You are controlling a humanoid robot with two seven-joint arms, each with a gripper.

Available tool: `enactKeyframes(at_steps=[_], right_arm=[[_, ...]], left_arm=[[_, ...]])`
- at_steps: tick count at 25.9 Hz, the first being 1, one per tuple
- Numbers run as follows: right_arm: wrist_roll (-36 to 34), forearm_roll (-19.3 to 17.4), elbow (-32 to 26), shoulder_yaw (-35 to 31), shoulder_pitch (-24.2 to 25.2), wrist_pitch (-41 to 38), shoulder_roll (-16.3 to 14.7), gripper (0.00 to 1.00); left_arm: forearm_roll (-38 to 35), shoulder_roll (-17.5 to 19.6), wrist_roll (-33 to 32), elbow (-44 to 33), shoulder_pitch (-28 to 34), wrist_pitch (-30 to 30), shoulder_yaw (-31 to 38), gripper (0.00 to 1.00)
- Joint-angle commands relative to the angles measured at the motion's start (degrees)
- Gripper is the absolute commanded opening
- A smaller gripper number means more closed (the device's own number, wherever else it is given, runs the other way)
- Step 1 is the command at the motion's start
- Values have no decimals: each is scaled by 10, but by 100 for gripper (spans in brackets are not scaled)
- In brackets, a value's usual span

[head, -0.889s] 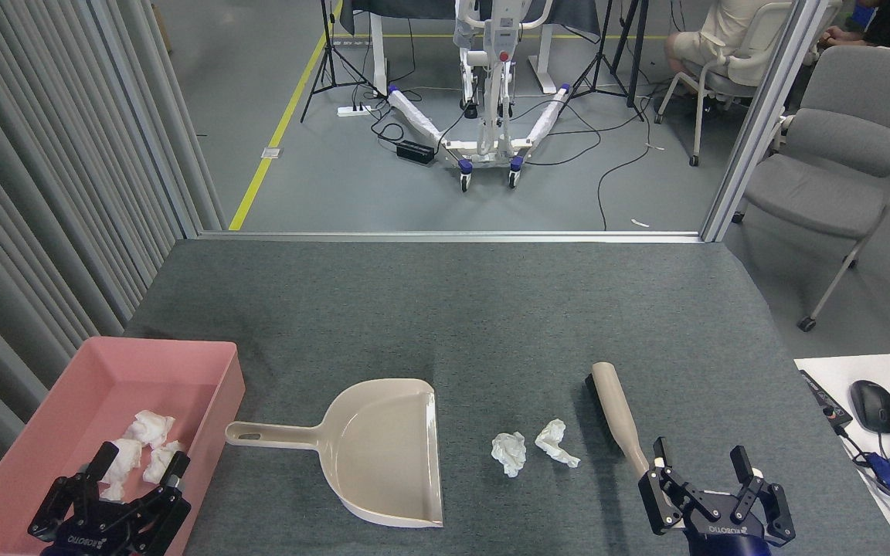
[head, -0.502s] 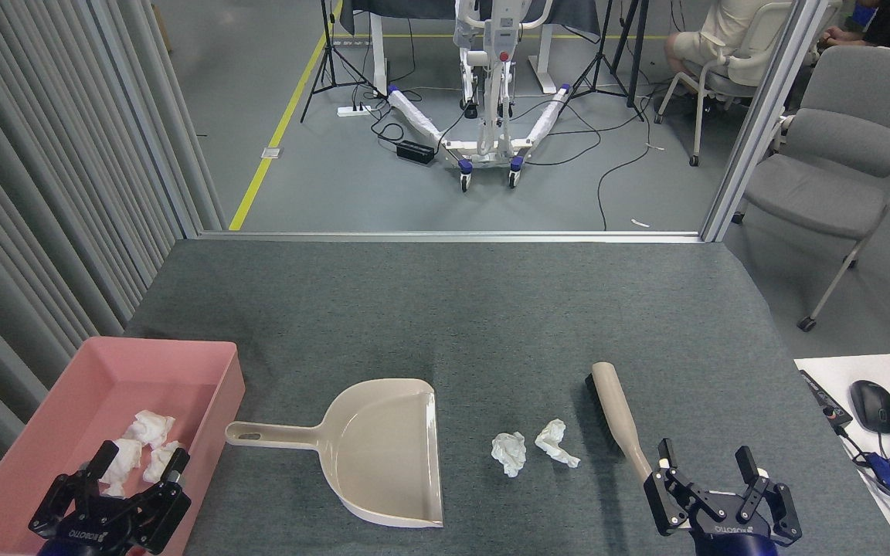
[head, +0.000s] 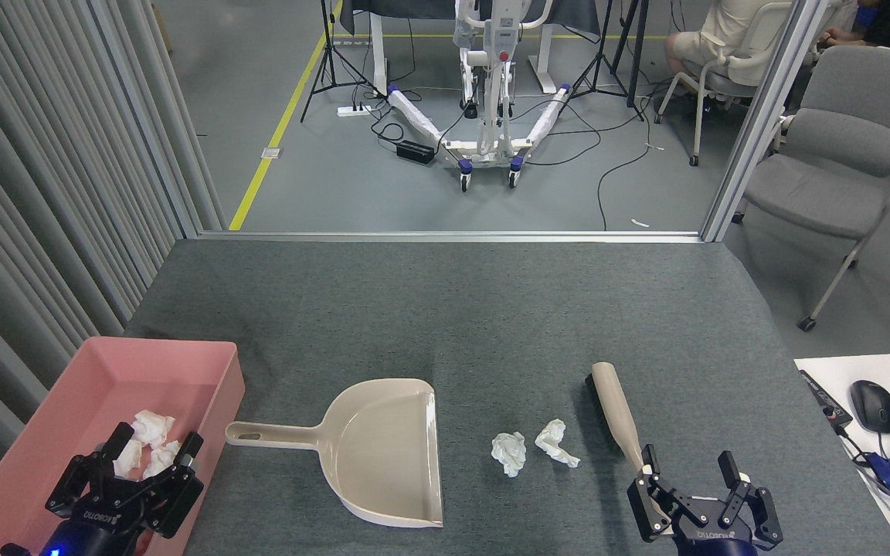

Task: Sweep and dump garbage into bin
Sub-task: 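Move the right hand toward the beige brush handle and close on it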

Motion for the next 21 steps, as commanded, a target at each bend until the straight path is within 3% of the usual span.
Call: enactKeyframes(at_steps=[1, 21], right_arm=[[-1, 10, 17, 8, -3, 0, 4, 98], [3, 19, 39, 16, -1, 0, 35, 98]], left_arm=[[5, -3, -2, 3, 1, -8, 1, 100], [10, -8, -4, -23, 7, -13, -1, 100]])
